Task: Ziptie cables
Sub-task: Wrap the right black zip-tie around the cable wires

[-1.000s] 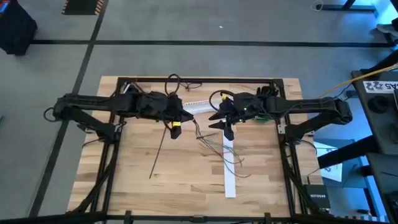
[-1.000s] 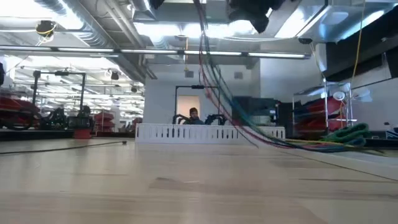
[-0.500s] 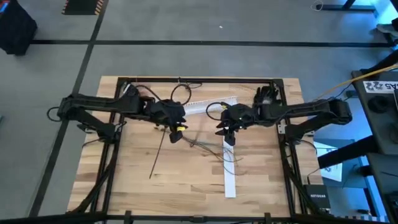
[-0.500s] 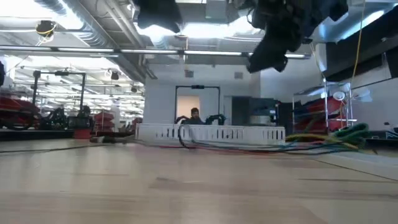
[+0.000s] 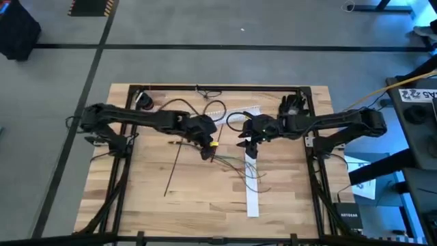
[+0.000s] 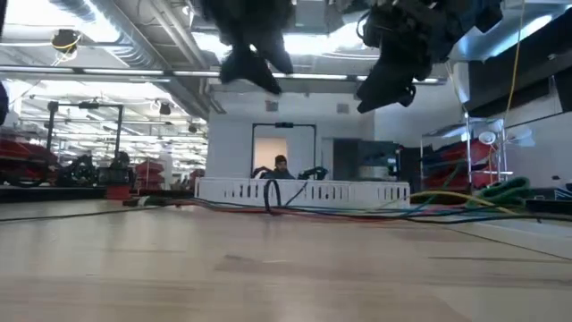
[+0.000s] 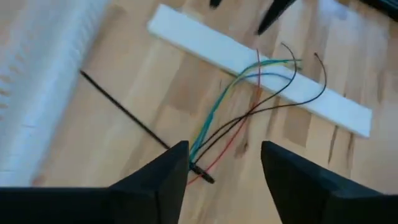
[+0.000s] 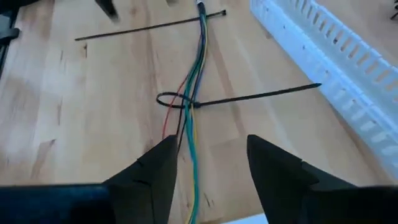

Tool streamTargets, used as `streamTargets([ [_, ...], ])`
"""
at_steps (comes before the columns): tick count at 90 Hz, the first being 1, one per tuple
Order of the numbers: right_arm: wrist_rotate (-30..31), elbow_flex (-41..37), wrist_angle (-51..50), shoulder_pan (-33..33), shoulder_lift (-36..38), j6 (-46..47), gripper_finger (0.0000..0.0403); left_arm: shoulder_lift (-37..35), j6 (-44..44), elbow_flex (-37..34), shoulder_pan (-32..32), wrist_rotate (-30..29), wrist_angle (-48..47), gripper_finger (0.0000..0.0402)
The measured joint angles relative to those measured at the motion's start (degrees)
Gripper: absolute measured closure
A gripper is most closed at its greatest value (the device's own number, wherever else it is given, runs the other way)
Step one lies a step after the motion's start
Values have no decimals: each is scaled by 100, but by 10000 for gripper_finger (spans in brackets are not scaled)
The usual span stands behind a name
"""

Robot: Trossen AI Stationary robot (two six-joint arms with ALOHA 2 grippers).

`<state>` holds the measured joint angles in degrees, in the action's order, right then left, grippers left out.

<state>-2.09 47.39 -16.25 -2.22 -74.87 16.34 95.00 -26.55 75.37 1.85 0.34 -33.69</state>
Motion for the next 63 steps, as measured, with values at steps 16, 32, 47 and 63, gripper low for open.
streamTargets([
  [16, -164, -402, -13, 11, 0, 365, 216, 667, -148, -4, 313, 289, 59, 223],
  [32, -123, -731, 32, 285, 0, 602, 216, 839, -300, -369, 680, 637, 798, 227],
  [47, 3, -949, 446, 461, 0, 799, 216, 846, -655, -1110, 934, 1107, 2025, 227],
  [63, 26, -969, 470, 446, 0, 784, 216, 846, -778, -1595, 1038, 1128, 2580, 227],
])
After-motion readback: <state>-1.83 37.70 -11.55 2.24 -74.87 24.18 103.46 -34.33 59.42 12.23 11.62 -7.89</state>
